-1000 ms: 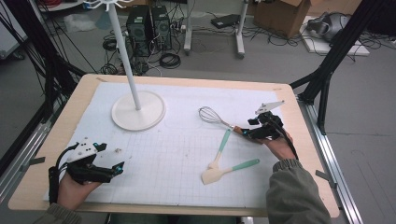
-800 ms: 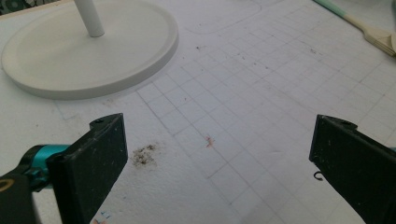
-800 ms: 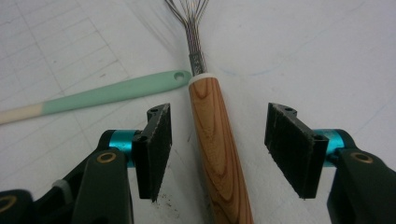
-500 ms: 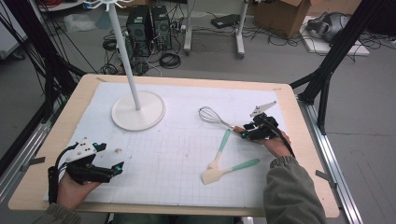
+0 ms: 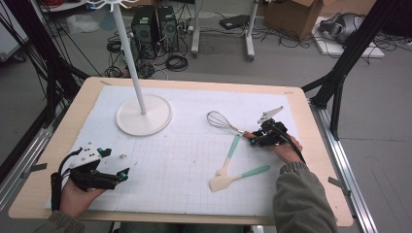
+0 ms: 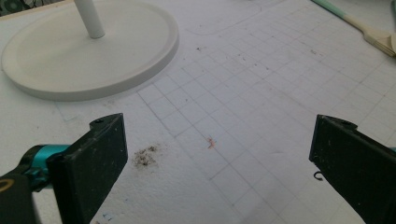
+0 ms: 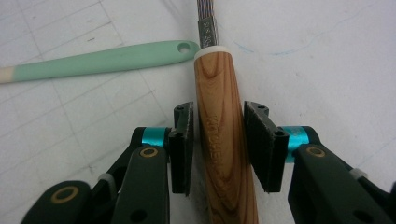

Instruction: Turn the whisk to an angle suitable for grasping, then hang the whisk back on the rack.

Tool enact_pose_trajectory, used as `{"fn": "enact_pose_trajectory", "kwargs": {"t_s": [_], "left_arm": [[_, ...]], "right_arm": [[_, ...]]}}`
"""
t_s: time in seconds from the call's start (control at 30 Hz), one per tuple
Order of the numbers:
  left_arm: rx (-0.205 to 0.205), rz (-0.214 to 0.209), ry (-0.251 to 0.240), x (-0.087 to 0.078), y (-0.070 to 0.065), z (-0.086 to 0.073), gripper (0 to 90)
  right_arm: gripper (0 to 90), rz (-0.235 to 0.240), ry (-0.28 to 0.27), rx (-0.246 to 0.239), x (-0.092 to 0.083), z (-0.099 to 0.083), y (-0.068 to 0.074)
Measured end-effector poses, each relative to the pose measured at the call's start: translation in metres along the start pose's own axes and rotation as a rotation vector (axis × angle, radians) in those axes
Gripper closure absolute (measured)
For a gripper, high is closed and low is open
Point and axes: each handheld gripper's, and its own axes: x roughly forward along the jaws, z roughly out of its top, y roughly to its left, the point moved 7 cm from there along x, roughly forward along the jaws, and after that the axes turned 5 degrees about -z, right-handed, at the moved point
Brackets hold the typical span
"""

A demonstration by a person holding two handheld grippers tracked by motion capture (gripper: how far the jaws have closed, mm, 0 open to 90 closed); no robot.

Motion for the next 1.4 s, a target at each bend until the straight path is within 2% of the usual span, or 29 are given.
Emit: {"fn": "enact_pose_trajectory", "kwargs": {"t_s": [0.53, 0.83, 0.9, 1.4], "left_arm": [[0.001, -0.004, -0.005, 0.0010, -0.0004, 0.0020, 4.8], [0.002, -0.003, -0.005, 0.0005, 0.0008, 0.0021, 4.8], [0.000, -0.004, -0.006, 0.0014, 0.0009, 0.0021, 4.8], [0.003, 0.000, -0.011, 0.0005, -0.0007, 0.0026, 4.8]], "right_arm": [[66.2, 0.005, -0.004, 0.001, 0.0000, -0.0001, -0.0001], [68.4, 0.021, -0.001, -0.010, 0.0000, -0.0006, 0.0012], [69.8, 0.026, 0.001, -0.027, 0.0000, 0.0000, 0.0019], [70.2, 0.031, 0.004, -0.027, -0.0014, 0.0006, 0.0042]]}}
